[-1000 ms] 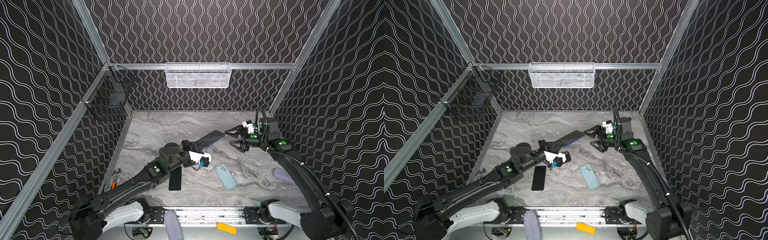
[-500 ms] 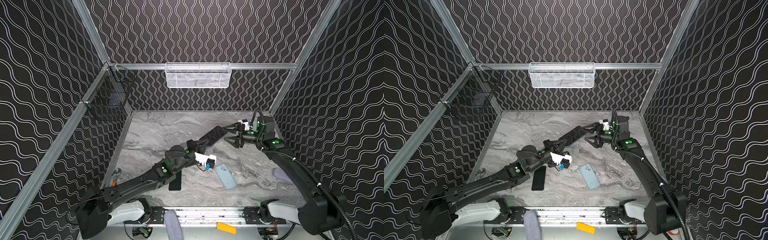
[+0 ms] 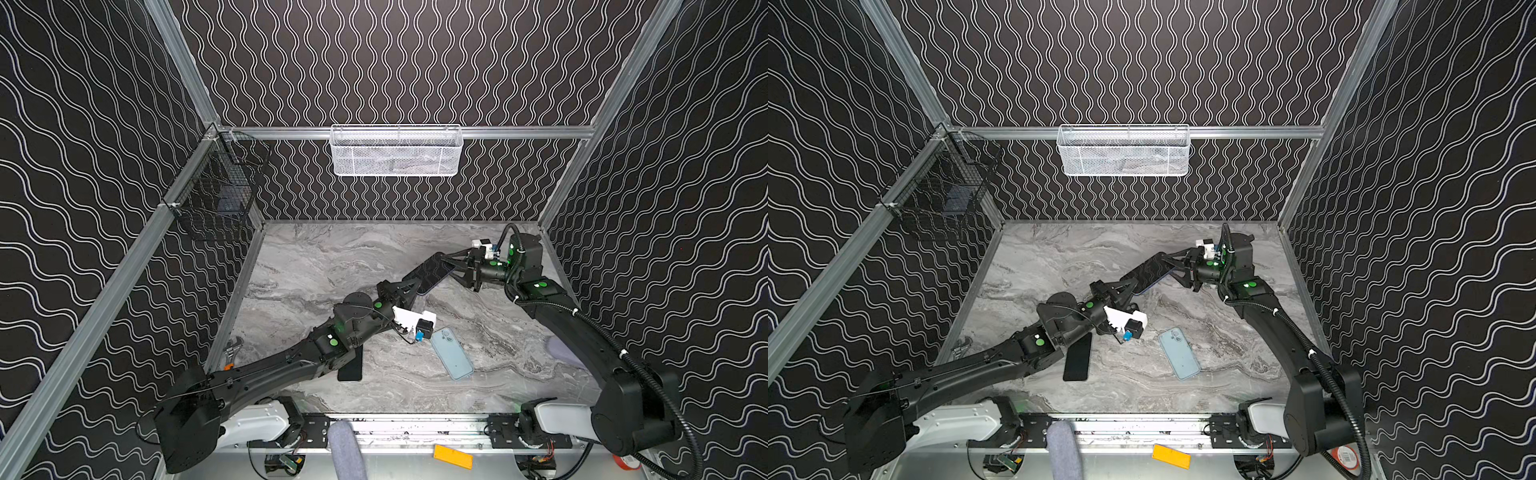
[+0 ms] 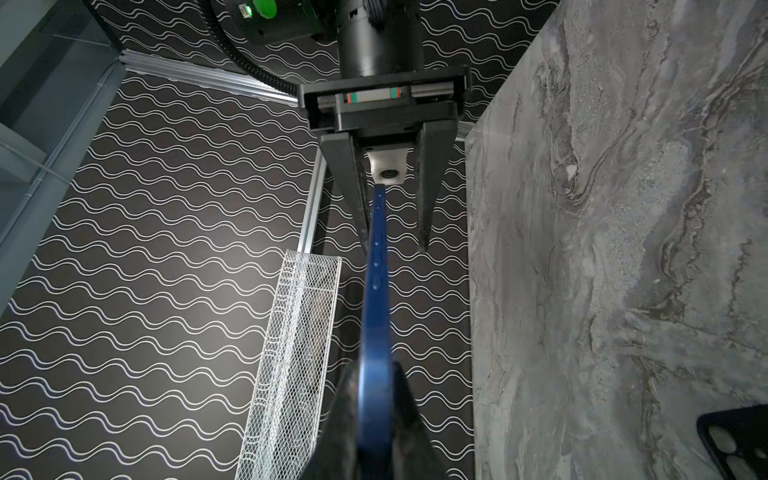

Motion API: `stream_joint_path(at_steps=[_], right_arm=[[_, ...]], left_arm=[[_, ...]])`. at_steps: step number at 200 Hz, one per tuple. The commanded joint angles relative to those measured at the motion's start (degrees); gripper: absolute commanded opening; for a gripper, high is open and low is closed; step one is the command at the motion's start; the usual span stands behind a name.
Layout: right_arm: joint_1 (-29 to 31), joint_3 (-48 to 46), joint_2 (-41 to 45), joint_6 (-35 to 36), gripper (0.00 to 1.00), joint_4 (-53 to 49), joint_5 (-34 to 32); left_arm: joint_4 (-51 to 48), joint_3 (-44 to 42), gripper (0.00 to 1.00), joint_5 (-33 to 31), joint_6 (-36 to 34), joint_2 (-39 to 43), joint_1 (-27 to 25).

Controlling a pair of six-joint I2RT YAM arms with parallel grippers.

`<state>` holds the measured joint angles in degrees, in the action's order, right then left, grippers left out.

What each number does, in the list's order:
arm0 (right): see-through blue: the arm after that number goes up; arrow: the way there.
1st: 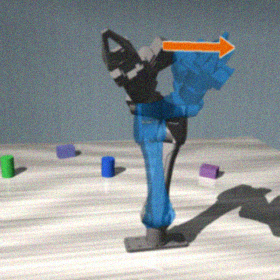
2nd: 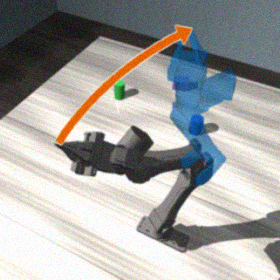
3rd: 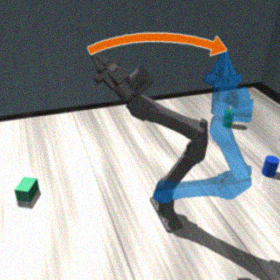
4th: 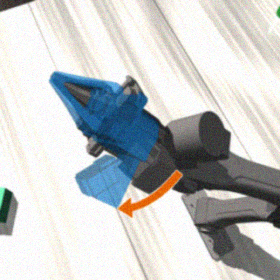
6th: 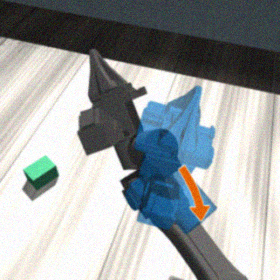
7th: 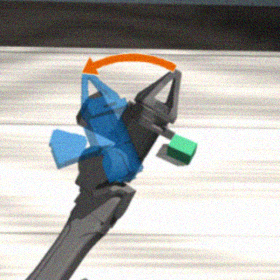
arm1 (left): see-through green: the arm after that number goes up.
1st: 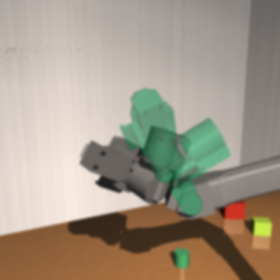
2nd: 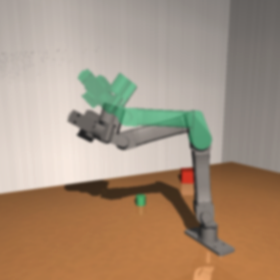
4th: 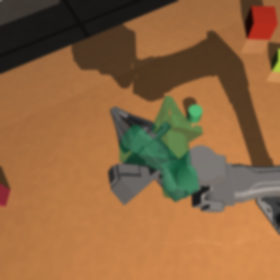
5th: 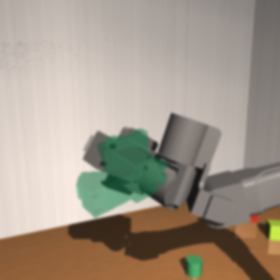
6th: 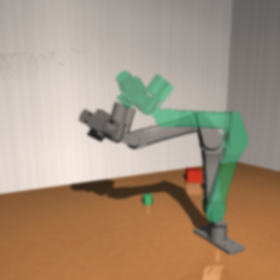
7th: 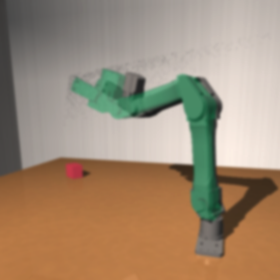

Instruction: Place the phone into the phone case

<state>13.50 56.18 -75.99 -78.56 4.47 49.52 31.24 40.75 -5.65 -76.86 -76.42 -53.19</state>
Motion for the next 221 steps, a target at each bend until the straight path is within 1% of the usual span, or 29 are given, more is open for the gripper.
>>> stream_joint_path(at_steps=[1,40,64,106,123,138,158,174,221], right_arm=[[0.0,0.6,-0.5,-1.9,0.34,4.0,-0.1],[0.1,0.3,-1.0,-3.0,0.21,7.7,-0.1],[0.1,-1.0,-0.7,-4.2,0.16,10.5,-0.2],[0.1,-1.2,-0.5,-3.6,0.06,10.5,0.4],[0.0,-0.9,-0.4,-3.2,0.07,10.5,1.0],[0.1,-0.7,-0.2,-2.5,0.16,10.3,1.5],[0.3,-0.9,0.2,-2.5,0.21,11.7,2.3],[0.4,-1.1,0.3,-2.9,0.21,13.0,3.1],[0.4,-1.9,0.1,-4.1,0.1,15.4,3.9]], left_arm=[[5.8,0.0,0.0,-0.2,-0.4,-0.1,-0.1],[5.8,0.0,0.0,0.1,0.2,-0.2,-0.1],[5.9,0.0,0.0,0.1,0.4,-0.3,-0.1],[5.1,0.5,0.0,0.4,1.7,-0.3,-0.1],[5.7,0.8,0.0,0.4,2.1,-0.3,0.0],[5.1,1.3,0.0,0.5,2.3,-0.3,-0.1],[5.4,1.6,0.0,0.5,2.2,-0.6,-0.1],[5.6,1.6,0.0,0.7,2.3,-0.7,0.0],[5.4,1.9,0.0,1.1,2.7,-0.4,-0.1]])
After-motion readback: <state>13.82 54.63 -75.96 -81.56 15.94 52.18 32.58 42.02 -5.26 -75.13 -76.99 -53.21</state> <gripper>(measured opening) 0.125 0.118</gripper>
